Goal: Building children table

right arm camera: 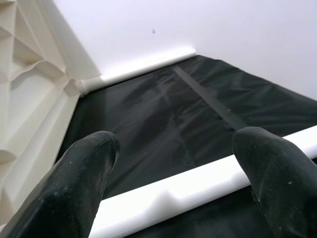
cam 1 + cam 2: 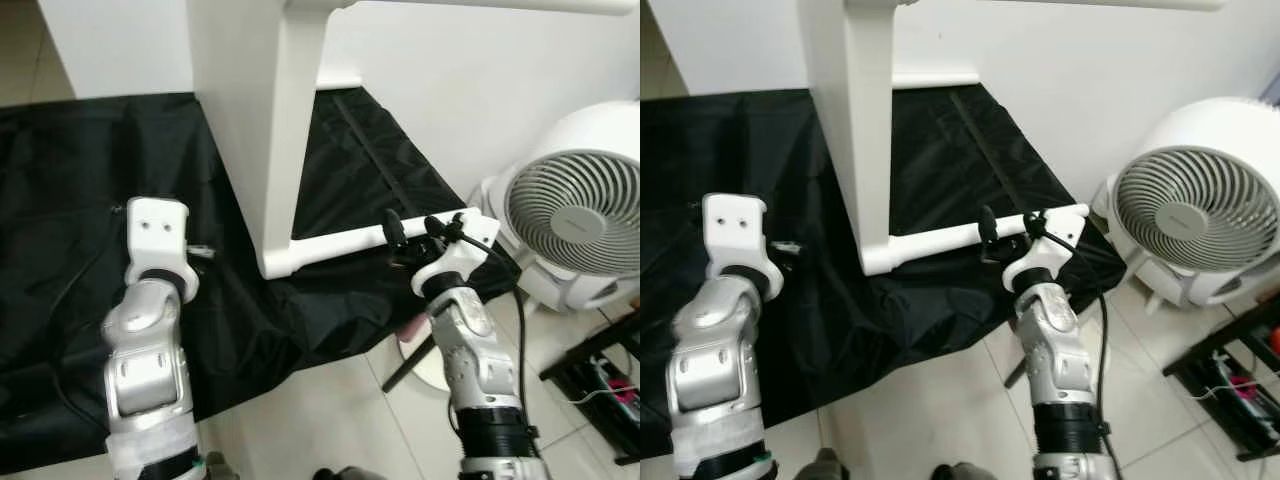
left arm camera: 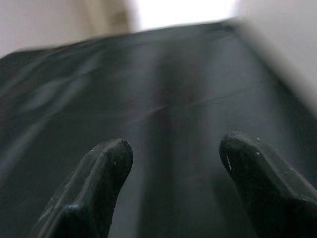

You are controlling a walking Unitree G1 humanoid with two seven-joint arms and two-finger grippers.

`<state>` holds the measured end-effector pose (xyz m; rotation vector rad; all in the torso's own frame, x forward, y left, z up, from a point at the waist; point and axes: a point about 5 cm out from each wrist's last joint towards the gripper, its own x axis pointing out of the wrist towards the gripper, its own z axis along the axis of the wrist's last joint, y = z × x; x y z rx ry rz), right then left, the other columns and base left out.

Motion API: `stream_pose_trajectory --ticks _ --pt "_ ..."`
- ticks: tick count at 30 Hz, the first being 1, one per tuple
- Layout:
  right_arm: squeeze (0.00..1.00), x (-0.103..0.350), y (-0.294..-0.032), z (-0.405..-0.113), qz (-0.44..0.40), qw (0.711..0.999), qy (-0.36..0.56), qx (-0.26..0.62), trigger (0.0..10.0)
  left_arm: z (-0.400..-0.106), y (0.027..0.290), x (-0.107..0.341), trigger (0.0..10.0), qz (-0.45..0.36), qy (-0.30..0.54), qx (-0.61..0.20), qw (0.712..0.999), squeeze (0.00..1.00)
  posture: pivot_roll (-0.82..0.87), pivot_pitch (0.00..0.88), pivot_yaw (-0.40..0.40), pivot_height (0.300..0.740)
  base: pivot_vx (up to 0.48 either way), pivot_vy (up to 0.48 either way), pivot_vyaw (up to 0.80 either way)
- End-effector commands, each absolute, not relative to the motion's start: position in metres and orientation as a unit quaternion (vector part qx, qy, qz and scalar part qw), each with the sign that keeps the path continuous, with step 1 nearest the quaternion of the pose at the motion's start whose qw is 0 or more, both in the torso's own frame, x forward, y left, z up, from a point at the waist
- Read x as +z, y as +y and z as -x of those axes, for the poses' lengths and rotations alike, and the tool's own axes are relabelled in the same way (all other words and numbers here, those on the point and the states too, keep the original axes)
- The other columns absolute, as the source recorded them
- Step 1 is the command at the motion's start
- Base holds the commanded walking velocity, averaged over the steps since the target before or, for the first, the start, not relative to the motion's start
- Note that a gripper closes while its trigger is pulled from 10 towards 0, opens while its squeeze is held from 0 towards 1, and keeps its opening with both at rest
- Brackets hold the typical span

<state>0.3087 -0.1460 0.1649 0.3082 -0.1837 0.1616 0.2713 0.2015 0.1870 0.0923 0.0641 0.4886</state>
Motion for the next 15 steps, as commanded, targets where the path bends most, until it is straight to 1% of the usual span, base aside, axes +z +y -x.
stream_pose_trajectory --ticks 1,3,6,11,13,15 --pt "0.00 0.164 -0.148 -0.309 -0.149 0.982 -0.092 0.074 10.0 -0.266 0.195 0.170 10.0 -0.009 0.075 0.274 0.959 0.00 0.17 0.051 -0.080 0.740 0.000 0.000 0.00" --pt "0.00 0.164 -0.148 -0.309 -0.149 0.982 -0.092 0.074 10.0 -0.266 0.195 0.170 10.0 -0.009 0.075 0.274 0.959 0.00 0.17 0.051 -0.080 0.740 0.000 0.000 0.00" --pt "0.00 0.165 -0.147 -0.310 -0.149 0.982 -0.093 0.075 10.0 -0.265 0.205 0.170 10.0 -0.005 0.083 0.316 0.945 0.00 0.18 0.051 -0.081 0.740 0.000 0.000 0.00" --pt "0.00 0.165 -0.147 -0.310 -0.150 0.981 -0.093 0.075 10.0 -0.264 0.208 0.170 10.0 -0.005 0.086 0.332 0.939 0.00 0.18 0.050 -0.081 0.740 0.000 0.000 0.00" --pt "0.00 0.165 -0.146 -0.310 -0.150 0.981 -0.093 0.075 10.0 -0.260 0.216 0.170 10.0 -0.012 0.097 0.378 0.921 0.00 0.17 0.053 -0.080 0.740 0.000 0.000 0.00" --pt "0.00 0.165 -0.146 -0.310 -0.150 0.981 -0.093 0.075 10.0 -0.260 0.216 0.170 10.0 -0.012 0.097 0.378 0.921 0.00 0.17 0.053 -0.080 0.740 0.000 0.000 0.00"
